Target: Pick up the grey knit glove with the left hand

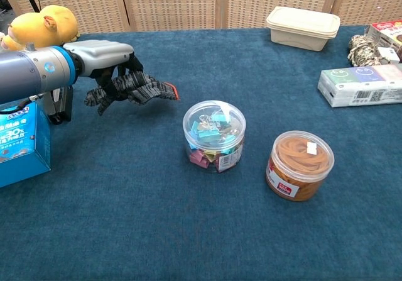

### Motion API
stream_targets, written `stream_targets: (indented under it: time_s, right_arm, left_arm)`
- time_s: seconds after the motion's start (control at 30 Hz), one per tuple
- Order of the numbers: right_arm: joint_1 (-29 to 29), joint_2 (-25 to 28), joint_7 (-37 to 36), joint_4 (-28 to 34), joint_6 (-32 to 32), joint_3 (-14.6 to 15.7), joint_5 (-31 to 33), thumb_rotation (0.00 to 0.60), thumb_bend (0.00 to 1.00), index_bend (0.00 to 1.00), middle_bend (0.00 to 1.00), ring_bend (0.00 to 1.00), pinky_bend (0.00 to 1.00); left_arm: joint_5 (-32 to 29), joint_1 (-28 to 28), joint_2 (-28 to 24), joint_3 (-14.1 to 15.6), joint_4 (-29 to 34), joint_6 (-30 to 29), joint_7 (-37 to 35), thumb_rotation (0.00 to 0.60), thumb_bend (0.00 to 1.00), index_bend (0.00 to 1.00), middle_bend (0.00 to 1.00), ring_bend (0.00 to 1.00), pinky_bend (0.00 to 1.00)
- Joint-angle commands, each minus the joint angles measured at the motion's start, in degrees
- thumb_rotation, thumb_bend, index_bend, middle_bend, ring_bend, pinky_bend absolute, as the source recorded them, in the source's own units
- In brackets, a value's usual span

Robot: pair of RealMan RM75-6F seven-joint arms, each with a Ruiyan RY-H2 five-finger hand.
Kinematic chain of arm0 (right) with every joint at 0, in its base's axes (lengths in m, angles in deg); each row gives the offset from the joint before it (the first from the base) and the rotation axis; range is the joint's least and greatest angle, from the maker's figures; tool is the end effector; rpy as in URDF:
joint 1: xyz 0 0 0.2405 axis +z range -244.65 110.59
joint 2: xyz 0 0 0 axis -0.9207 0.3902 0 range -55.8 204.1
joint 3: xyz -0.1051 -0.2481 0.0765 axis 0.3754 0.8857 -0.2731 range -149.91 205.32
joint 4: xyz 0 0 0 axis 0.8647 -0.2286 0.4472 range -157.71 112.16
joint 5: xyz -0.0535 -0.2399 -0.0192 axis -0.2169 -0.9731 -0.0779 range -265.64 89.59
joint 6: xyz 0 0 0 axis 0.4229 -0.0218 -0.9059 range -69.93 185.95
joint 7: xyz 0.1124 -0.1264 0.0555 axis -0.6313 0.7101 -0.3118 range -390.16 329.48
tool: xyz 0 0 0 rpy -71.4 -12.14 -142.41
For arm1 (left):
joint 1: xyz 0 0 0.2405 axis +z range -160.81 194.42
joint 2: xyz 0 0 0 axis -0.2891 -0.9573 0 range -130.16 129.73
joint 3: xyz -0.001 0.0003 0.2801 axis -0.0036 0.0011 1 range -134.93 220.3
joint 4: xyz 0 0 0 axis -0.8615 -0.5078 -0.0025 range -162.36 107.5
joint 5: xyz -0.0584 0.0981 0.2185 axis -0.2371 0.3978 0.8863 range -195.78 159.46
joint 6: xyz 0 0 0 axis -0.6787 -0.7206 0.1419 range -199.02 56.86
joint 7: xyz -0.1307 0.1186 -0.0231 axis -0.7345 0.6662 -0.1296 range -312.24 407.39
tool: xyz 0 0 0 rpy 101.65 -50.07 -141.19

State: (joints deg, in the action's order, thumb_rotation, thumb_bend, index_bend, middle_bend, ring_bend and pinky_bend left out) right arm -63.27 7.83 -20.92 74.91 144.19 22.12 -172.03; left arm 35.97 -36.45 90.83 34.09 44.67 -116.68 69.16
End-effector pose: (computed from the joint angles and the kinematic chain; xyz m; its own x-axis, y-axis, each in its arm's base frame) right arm -0.3243 -0.2228 0.1266 0.4204 0.0426 0.9063 -0.9072 0.0353 0.4192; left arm -0.1536 0.4585 -0.0790 0.5763 0.2915 0.7635 0.8012 -0.3854 -0.4577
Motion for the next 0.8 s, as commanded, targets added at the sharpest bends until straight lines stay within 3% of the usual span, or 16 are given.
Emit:
stream_targets:
  time_s: [0.03,0.23,0.5,0.8]
  right_arm:
    - [0.9,-0.5,0.0,-0.9,-1.0,0.4,-1.1,0.6,0.0,0.0,0.0,0.0,0.0]
    - [5.4,0.3,-2.1,-2.4,-4.9,1.1,-7.7,0.6,0.0,0.02,0.0,0.0,0.0]
    - [14.5,2.7,-11.7,-2.8,-13.4,1.4,-14.8,0.6,0.0,0.05,0.0,0.0,0.0]
    - [20.2,0.2,-20.4,-7.4,-13.5,3.3,-22.6,0.6,0.0,0.09,0.0,0.0,0.0]
  left_arm:
    - [2.5,0.4,-2.5,-0.8,2.9,-1.0,-1.7,0.6,0.39,0.57,0.5,0.47,0.55]
    - [9.4,0.5,-8.3,-2.2,9.7,-1.8,-6.8,0.6,0.37,0.57,0.5,0.47,0.55]
    - [15.9,-0.5,-15.6,-4.9,18.8,-0.1,-15.6,0.6,0.33,0.59,0.5,0.47,0.55]
    - [14.9,-4.1,-22.7,-7.8,27.1,7.5,-21.8,0.6,0.32,0.59,0.5,0.46,0.55]
